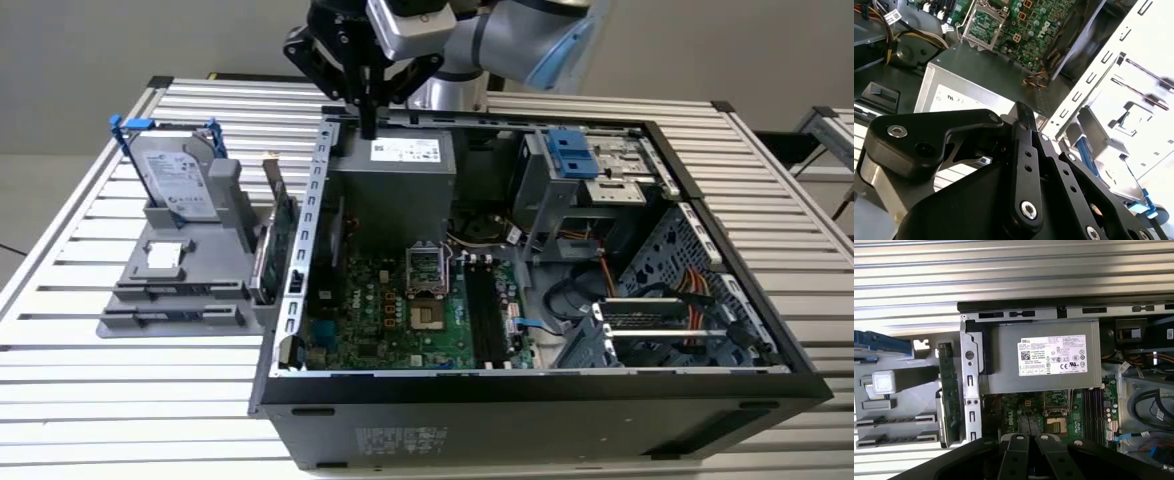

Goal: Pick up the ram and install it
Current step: 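Reach for the ram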

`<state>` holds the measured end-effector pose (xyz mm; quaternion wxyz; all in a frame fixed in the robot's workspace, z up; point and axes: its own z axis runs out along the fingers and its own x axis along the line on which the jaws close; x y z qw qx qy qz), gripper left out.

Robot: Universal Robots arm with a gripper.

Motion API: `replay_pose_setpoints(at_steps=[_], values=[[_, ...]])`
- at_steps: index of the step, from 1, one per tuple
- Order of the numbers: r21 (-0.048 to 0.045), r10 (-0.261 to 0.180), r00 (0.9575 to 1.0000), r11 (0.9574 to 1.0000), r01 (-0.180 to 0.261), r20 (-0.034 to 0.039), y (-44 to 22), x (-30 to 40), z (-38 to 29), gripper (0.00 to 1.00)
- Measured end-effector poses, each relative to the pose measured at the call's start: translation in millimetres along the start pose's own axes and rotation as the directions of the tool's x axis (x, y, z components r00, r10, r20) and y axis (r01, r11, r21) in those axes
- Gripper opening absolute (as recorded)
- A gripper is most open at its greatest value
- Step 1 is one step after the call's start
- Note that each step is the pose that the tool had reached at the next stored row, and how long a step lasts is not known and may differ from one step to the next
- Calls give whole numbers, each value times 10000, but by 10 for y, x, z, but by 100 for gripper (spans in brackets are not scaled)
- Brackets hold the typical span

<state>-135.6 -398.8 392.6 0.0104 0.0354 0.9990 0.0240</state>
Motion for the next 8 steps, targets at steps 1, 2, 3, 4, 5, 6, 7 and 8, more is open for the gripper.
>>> replay_pose_setpoints(at_steps=[1,2,3,4,5,6,7,8], values=[[0,1,10000,10000,-1,0,0,8,0,0],[0,0,10000,10000,0,0,-1,15,0,0],[0,0,10000,10000,0,0,-1,20,0,0],[0,0,10000,10000,0,0,-1,25,0,0],[0,0,10000,10000,0,0,-2,31,-1,0],[0,0,10000,10000,0,0,-2,36,-1,0],[0,0,10000,10000,0,0,-3,41,-1,0],[0,0,10000,10000,0,0,-3,46,-1,0]])
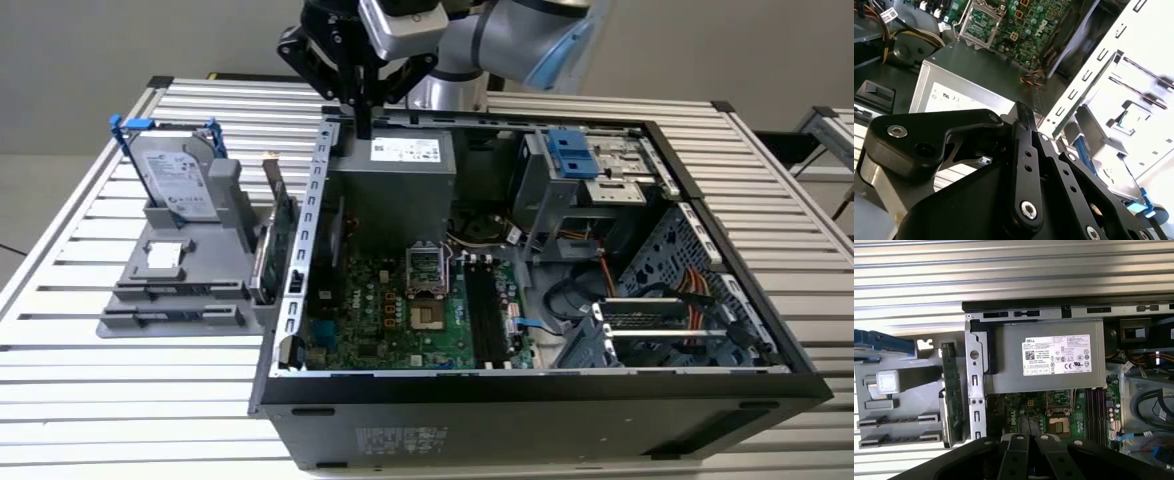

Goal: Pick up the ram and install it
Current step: 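Reach for the ram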

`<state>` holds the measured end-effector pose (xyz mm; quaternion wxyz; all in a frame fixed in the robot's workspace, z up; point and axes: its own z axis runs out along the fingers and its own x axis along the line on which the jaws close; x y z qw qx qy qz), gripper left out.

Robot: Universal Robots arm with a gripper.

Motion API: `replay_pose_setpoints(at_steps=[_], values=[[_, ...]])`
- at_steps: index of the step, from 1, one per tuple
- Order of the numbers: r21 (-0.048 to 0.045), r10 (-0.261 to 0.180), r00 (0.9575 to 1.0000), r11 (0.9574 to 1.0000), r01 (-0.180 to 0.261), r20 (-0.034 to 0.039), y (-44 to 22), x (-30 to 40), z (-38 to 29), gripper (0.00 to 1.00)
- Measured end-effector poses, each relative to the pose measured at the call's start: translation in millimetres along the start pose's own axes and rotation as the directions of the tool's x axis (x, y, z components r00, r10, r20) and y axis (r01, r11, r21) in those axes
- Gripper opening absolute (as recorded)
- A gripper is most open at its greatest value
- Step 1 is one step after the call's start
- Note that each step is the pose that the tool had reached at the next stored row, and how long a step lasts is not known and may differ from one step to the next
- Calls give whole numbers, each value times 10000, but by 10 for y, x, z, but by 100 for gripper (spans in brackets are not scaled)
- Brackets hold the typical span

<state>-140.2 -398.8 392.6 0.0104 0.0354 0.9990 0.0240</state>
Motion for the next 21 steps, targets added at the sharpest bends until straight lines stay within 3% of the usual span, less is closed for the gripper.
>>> replay_pose_setpoints(at_steps=[12,21], values=[[0,0,10000,10000,0,0,-8,110,-2,0],[1,0,10000,10000,0,-1,-16,229,-5,0]])
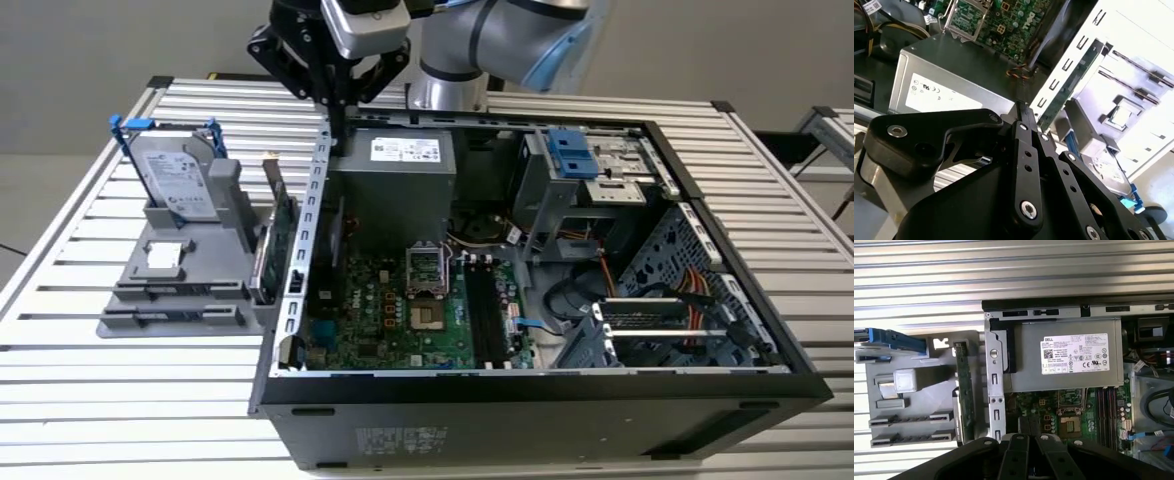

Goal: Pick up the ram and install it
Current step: 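Reach for the ram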

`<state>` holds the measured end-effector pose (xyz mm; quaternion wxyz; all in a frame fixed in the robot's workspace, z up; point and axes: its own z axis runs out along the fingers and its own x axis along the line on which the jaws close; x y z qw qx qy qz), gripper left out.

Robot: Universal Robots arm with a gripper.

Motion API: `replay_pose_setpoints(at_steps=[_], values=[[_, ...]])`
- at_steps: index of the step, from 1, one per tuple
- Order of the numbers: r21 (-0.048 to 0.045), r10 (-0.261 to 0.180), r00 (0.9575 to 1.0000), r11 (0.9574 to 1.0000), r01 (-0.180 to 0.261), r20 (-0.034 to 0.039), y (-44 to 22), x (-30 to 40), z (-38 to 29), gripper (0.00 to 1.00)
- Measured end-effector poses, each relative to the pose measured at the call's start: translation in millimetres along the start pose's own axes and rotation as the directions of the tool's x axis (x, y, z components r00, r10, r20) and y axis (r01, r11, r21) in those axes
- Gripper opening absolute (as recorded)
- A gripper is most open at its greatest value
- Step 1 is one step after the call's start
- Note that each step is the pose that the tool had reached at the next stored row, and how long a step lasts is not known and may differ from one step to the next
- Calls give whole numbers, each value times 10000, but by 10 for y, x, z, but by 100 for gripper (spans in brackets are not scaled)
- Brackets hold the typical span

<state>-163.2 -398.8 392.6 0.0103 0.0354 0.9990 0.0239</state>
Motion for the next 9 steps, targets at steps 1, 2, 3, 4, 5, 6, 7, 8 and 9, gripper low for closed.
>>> replay_pose_setpoints(at_steps=[1,2,3,4,5,6,7,8,9], values=[[0,0,10000,10000,0,0,-1,16,0,0],[0,0,10000,10000,0,0,-2,31,-1,0],[0,0,10000,10000,0,1,-3,48,-1,0],[0,1,10000,10000,-1,0,-4,64,-1,0],[-1,0,10000,10000,0,1,-6,79,-1,0],[-1,0,10000,10000,0,1,-7,95,-2,0],[-1,0,10000,10000,0,1,-8,110,-2,0],[0,0,10000,10000,0,0,-9,126,-3,0],[-1,0,10000,10000,0,1,-10,145,-3,0]])
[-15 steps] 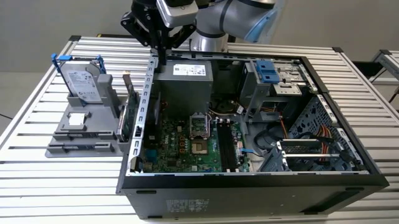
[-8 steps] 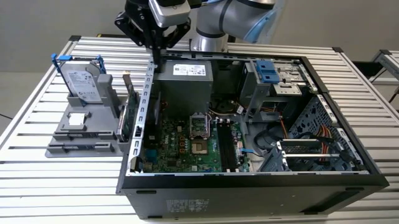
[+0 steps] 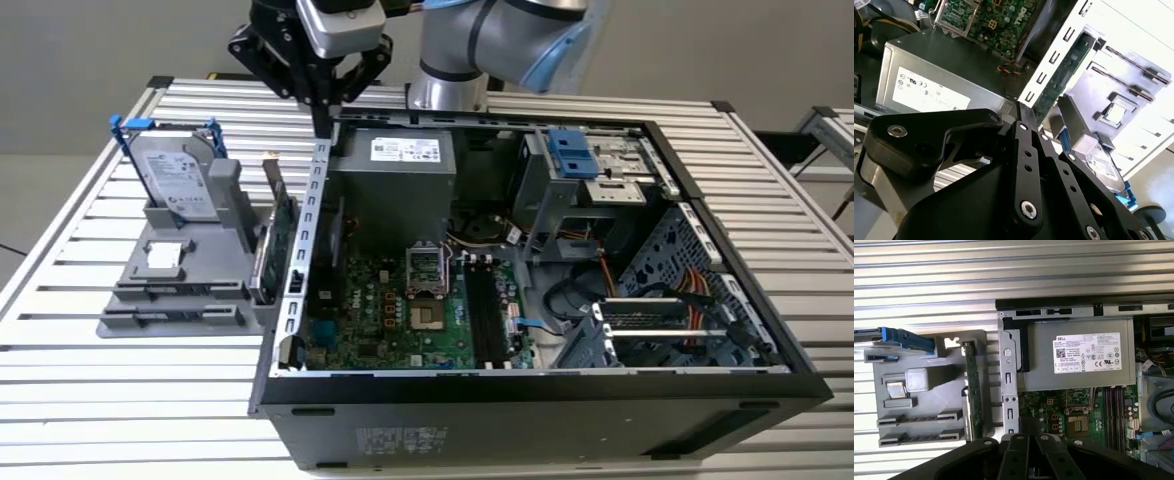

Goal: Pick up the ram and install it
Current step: 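Reach for the ram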

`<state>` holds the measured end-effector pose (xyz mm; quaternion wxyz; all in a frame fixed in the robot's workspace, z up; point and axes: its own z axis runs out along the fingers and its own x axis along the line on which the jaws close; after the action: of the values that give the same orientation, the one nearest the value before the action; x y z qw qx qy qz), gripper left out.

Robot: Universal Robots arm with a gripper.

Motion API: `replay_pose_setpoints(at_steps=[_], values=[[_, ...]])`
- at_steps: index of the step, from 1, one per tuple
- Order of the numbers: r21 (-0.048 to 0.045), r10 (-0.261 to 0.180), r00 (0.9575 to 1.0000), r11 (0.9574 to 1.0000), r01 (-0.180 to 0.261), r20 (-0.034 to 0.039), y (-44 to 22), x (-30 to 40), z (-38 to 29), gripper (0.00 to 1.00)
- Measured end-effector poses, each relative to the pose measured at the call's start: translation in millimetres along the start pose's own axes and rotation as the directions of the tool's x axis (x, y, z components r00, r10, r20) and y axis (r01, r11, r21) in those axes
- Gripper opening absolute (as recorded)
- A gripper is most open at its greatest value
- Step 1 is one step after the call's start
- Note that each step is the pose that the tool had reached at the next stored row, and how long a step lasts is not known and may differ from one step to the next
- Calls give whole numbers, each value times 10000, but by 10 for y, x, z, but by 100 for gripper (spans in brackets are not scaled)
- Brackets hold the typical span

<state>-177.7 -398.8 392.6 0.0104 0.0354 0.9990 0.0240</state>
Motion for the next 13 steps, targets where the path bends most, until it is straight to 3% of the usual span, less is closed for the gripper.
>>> replay_pose_setpoints(at_steps=[13], values=[[0,1,10000,10000,-1,0,-16,230,-5,0]])
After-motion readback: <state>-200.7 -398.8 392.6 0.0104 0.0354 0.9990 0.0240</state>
